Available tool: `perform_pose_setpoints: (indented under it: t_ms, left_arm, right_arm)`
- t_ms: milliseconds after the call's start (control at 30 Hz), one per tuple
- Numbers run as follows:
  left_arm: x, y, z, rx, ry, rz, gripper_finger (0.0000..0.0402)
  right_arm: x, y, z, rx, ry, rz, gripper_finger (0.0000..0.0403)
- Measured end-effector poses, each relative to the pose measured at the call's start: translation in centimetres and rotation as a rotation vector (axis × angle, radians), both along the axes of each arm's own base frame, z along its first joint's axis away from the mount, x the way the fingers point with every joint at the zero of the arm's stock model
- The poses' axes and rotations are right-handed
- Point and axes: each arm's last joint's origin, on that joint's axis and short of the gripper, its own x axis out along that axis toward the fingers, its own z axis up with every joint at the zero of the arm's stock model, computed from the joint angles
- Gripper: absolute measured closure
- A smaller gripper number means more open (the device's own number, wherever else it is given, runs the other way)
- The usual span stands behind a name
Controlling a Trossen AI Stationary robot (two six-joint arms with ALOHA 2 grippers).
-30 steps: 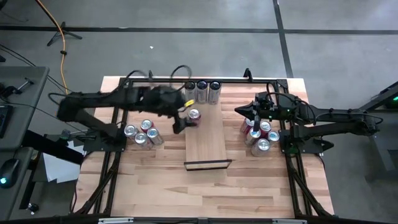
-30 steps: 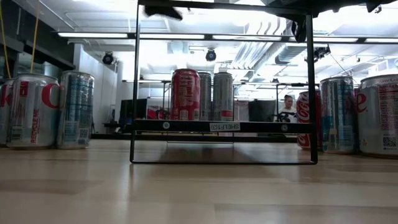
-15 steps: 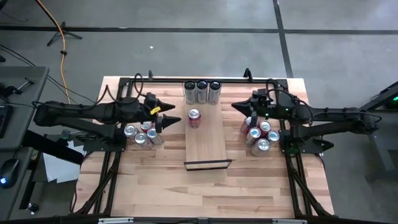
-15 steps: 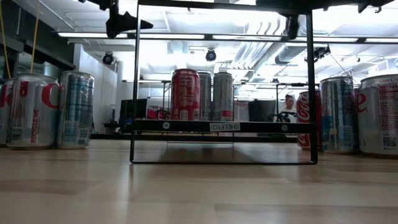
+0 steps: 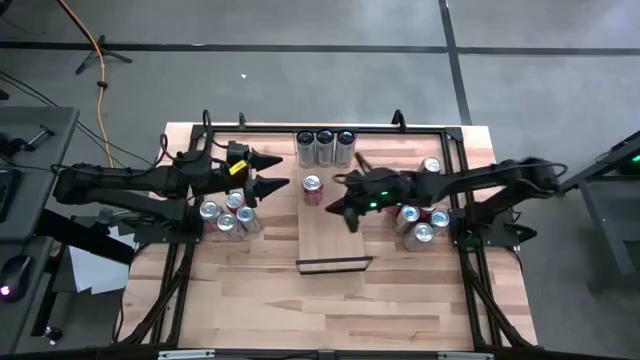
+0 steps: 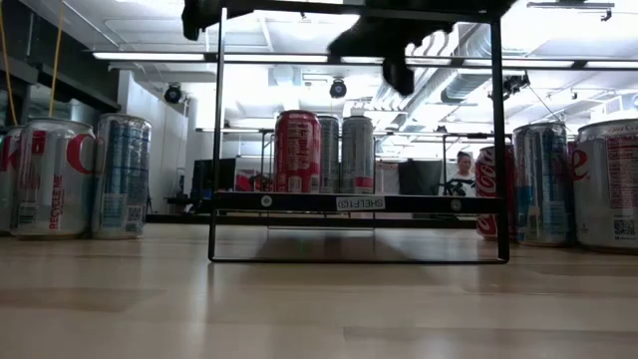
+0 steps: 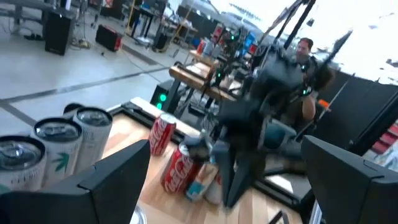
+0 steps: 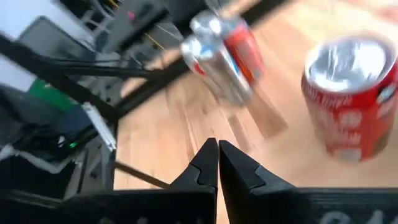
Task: Place canned beverage on shelf
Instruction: Put the left red/white soda can on the shelf
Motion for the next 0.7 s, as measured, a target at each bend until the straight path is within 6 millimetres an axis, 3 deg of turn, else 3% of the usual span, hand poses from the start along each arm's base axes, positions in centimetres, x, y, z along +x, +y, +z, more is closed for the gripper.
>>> perform_pose_setpoints:
  t_ms: [167, 433, 700]
  left_arm:
    - [0.0, 0.1, 0.1, -0.003, -0.012, 0.01, 0.0041]
    - [0.0, 0.1, 0.4, -0.058, -0.062, 0.01, 0.0041]
    - [0.0, 0.1, 0.9, -0.041, -0.11, 0.01, 0.0042]
  right_arm:
    - [2.6, -0.6, -2.5, 0.177, 0.155, -0.119, 0.0403]
    - [4.0, -2.1, -5.8, 0.333, 0.252, -0.277, 0.0403]
    - [4.2, -3.6, -5.9, 0.303, 0.213, -0.367, 0.0403]
